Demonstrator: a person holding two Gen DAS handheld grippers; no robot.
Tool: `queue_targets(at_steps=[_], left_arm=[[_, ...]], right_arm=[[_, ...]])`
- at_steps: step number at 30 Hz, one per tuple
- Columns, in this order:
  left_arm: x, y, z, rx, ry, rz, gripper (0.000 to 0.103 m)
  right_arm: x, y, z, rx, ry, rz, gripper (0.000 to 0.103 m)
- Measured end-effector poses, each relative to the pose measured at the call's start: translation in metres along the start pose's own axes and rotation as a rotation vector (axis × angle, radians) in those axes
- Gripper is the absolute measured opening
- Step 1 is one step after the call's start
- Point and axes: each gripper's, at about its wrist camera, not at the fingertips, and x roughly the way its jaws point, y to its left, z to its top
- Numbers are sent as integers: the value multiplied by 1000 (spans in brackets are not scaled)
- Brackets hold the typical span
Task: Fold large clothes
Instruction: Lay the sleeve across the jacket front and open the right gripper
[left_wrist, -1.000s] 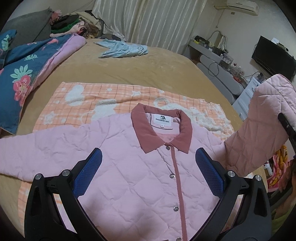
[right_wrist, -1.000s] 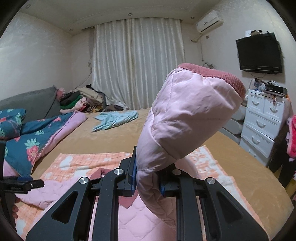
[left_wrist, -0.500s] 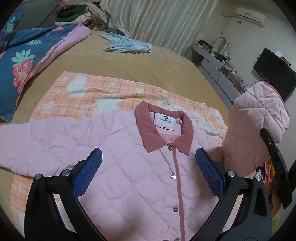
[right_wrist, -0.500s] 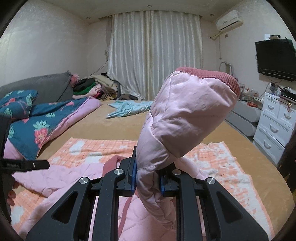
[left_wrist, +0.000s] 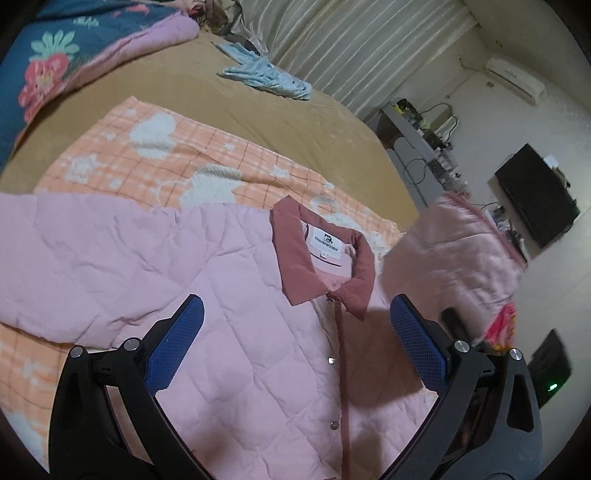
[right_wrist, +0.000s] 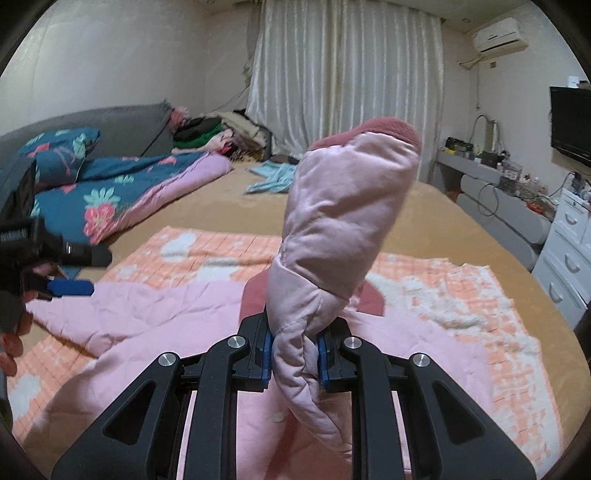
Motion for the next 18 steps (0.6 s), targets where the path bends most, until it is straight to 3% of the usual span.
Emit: queue_targets(at_steps=[12, 18], left_arm=[[9, 28, -5, -53, 20, 20, 95], [19, 33, -15, -49, 64, -24, 95]], right_arm=[[47, 51, -58, -54, 166, 83, 21], [56, 75, -79, -99, 224, 125, 34]])
